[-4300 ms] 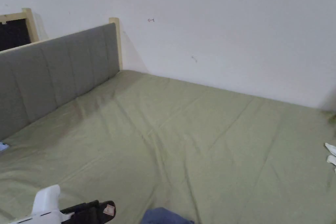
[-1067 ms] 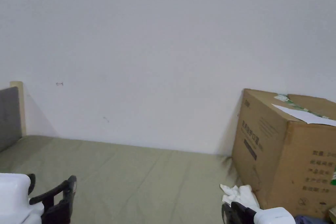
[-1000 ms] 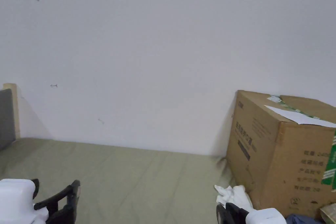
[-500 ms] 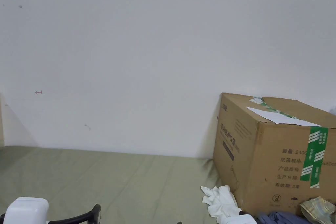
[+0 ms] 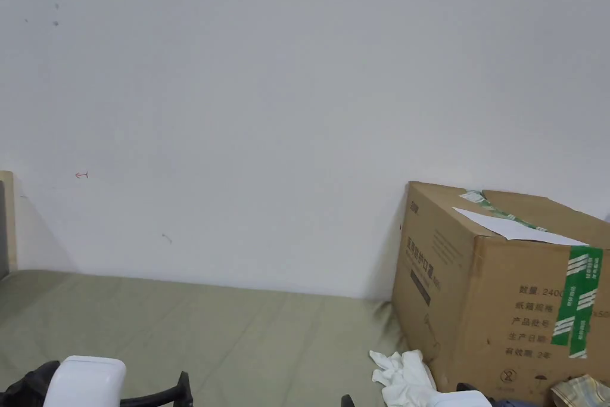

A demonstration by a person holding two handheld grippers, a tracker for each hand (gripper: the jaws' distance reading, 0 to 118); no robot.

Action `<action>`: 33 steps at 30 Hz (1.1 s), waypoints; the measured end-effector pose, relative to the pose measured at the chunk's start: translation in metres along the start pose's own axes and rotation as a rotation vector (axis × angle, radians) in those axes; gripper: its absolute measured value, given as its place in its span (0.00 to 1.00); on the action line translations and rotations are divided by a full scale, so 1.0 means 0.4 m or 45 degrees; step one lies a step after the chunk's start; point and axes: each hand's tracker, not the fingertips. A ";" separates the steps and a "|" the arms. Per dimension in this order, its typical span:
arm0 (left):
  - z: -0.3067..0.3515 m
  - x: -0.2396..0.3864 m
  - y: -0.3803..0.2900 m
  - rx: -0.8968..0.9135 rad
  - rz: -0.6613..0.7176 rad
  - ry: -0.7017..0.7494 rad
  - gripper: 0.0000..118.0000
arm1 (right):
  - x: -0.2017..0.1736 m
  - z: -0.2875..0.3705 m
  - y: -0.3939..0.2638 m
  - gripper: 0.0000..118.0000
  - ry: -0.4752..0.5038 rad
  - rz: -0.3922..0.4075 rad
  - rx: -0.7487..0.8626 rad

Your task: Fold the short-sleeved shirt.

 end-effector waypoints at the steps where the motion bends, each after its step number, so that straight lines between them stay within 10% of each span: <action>1: 0.006 0.007 0.003 0.007 0.002 -0.002 1.00 | -0.002 0.000 0.002 1.00 -0.003 0.008 -0.003; 11: 0.041 0.069 -0.002 0.106 -0.165 0.198 1.00 | 0.008 0.028 0.014 1.00 -0.013 -0.003 0.019; 33: 0.084 0.053 0.023 0.006 -0.065 0.045 1.00 | 0.019 0.052 0.018 1.00 -0.025 0.021 0.014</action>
